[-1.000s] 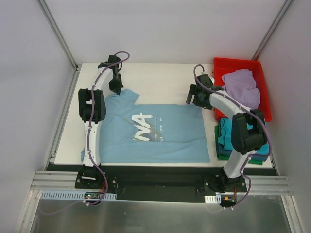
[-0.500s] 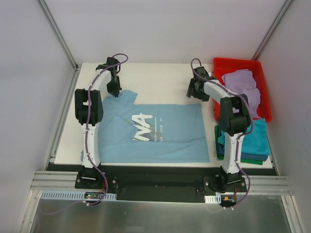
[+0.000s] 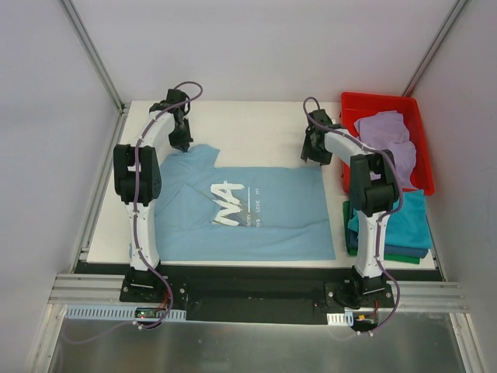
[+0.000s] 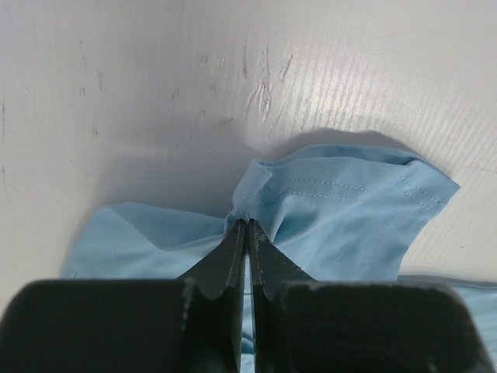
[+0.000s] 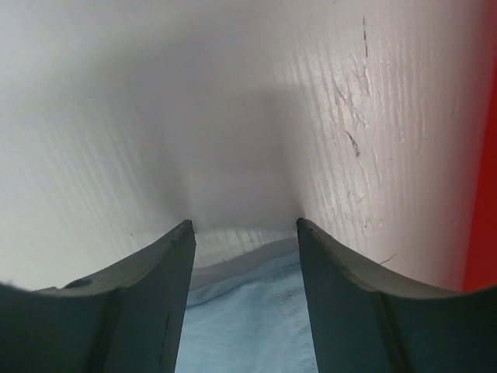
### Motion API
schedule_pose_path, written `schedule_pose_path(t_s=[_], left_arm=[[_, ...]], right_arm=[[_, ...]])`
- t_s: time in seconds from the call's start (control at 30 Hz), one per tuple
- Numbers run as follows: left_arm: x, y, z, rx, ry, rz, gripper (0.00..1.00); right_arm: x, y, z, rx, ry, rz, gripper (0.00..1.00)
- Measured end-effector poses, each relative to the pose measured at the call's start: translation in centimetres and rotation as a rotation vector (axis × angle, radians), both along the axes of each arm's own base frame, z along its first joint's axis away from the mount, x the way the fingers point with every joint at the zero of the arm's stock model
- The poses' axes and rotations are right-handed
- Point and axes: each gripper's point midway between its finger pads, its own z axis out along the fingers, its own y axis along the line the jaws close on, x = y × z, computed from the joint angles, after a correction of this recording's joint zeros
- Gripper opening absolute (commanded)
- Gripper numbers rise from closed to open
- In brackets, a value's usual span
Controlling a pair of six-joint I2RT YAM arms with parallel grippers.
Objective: Fold and stack the t-shirts
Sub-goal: Grap the side of the flattened tshirt furthest away from the robot with both arms
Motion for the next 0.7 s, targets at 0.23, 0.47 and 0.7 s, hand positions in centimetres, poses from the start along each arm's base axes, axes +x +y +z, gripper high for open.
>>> schedule_pose_path(t_s=[0.23, 0.47, 0.7], left_arm=[[-1.3, -0.1, -0.9, -0.004, 0.035, -0.004, 0.0], [-1.2, -0.5, -0.4, -0.006, 0.016, -0.01, 0.0], [-1.2, -0.5, 0.7, -0.007, -0.009, -0.004, 0.0]], right_arm=[[-1.1, -0.5, 0.0, -0.016, 0.014, 0.017, 0.59], [-1.4, -0.8, 0.0, -0.036, 0.019, 0.043, 0.32], [-1.3, -0.2, 0.0, -0.015, 0.013, 0.092, 0.01]])
